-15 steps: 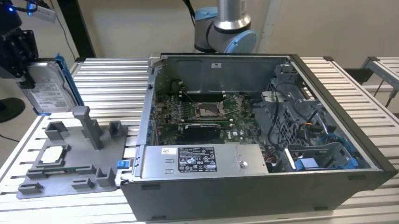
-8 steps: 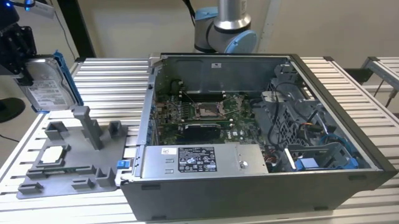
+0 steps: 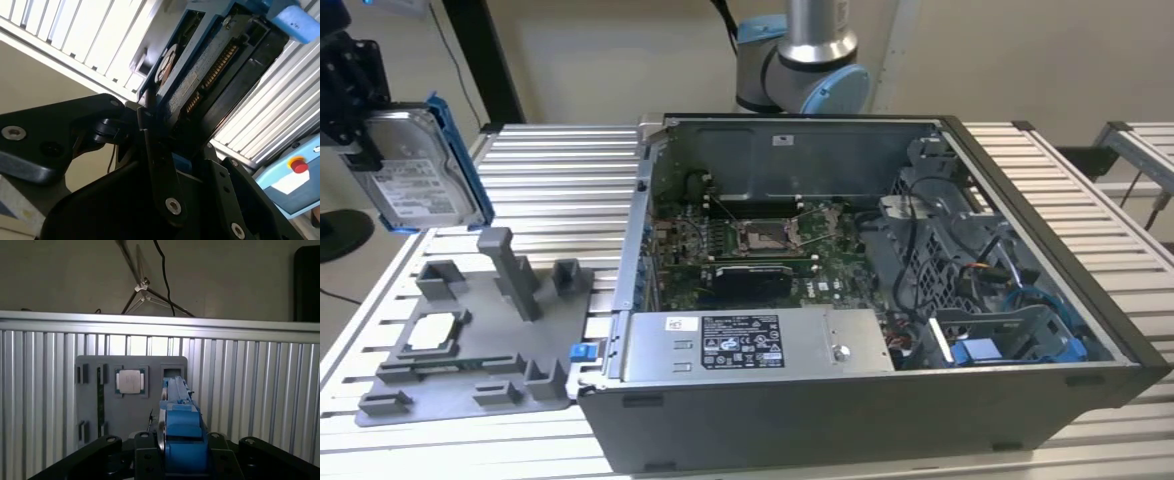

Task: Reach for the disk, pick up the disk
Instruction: 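Pick up the disk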

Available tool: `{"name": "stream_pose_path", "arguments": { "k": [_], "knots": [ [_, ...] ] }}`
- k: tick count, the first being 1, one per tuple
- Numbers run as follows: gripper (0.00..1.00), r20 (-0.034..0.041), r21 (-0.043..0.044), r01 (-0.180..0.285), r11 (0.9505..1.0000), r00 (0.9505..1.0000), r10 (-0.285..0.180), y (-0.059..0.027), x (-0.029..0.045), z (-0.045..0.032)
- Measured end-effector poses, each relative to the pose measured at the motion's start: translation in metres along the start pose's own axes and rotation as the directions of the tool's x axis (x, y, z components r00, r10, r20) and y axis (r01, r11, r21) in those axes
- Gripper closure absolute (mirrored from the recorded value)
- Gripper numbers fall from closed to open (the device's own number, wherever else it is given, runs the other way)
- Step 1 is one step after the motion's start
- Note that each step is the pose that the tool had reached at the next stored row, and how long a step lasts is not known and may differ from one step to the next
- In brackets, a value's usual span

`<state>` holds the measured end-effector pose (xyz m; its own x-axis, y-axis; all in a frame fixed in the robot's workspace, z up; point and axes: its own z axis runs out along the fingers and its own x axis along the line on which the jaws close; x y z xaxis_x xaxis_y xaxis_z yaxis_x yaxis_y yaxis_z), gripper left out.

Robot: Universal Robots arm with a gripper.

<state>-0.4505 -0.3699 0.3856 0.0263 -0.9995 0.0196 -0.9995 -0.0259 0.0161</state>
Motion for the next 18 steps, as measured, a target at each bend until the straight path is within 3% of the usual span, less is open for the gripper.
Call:
{"name": "stream_pose_path", "arguments": {
  "k": [18],
  "knots": [
    [1.00, 0.0000, 0.0001, 0.000, 1.0000, 1.0000, 0.000, 0.0005, 0.0006, -0.0294]
  ]
}}
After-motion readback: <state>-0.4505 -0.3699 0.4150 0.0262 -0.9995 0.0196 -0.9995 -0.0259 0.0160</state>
